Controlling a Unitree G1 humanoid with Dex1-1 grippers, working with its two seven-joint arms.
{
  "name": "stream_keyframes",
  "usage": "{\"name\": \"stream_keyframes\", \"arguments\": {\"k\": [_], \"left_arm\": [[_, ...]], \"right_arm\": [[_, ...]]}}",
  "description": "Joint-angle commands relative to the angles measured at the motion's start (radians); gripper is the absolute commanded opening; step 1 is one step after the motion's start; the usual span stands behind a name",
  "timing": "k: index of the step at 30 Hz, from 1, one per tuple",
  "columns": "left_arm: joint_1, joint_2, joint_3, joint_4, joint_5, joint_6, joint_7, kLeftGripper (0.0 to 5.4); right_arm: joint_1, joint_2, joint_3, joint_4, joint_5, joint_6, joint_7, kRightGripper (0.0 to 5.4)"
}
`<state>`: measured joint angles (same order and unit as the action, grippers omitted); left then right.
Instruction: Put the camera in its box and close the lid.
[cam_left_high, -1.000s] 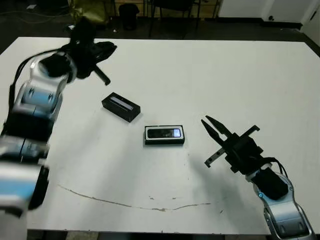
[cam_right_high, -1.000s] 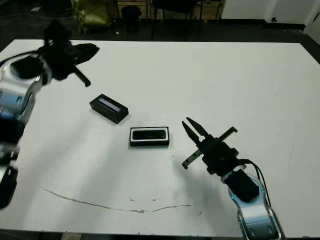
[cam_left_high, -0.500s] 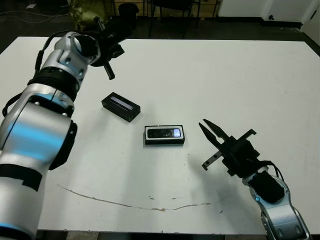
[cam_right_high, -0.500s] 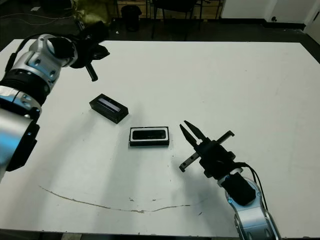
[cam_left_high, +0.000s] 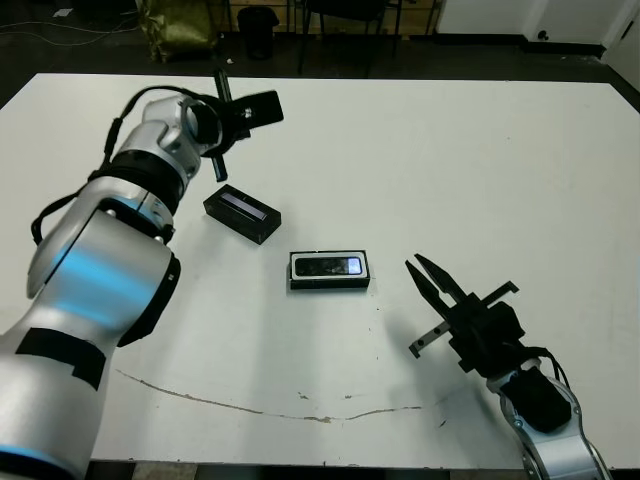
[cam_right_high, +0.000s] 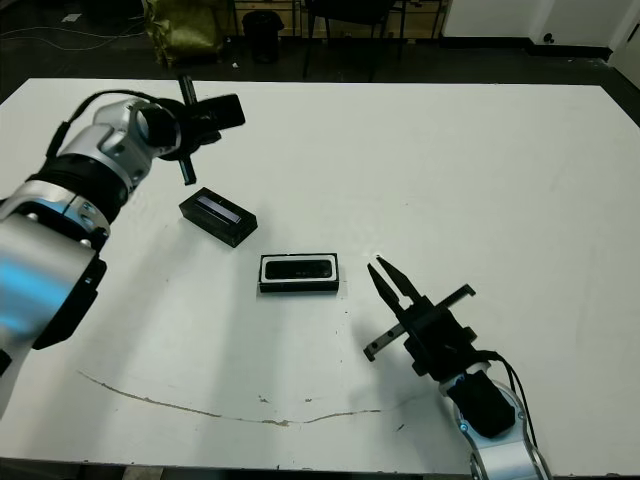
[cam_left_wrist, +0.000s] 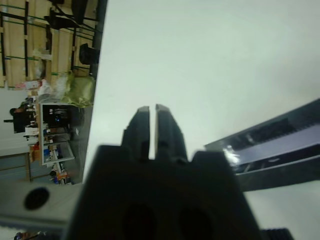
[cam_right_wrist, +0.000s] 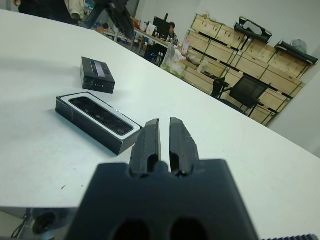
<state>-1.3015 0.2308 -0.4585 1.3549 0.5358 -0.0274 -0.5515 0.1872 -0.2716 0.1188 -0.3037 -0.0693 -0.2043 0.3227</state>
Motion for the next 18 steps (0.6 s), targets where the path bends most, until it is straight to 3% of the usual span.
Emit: {"name": "stream_keyframes", "arguments": {"k": [1, 18], "left_arm": [[0.044, -0.011, -0.003, 0.018, 0.014, 0.003, -0.006, 0.00], [0.115, -0.046, 0.024, 0.022, 0.018, -0.011, 0.000, 0.00]], "right_arm": [[0.023, -0.014, -0.007, -0.015, -0.017, 0.023, -0.006, 0.04], [0.062, 0.021, -0.014, 0.019, 0.029, -0.024, -0.033, 0.04]]}}
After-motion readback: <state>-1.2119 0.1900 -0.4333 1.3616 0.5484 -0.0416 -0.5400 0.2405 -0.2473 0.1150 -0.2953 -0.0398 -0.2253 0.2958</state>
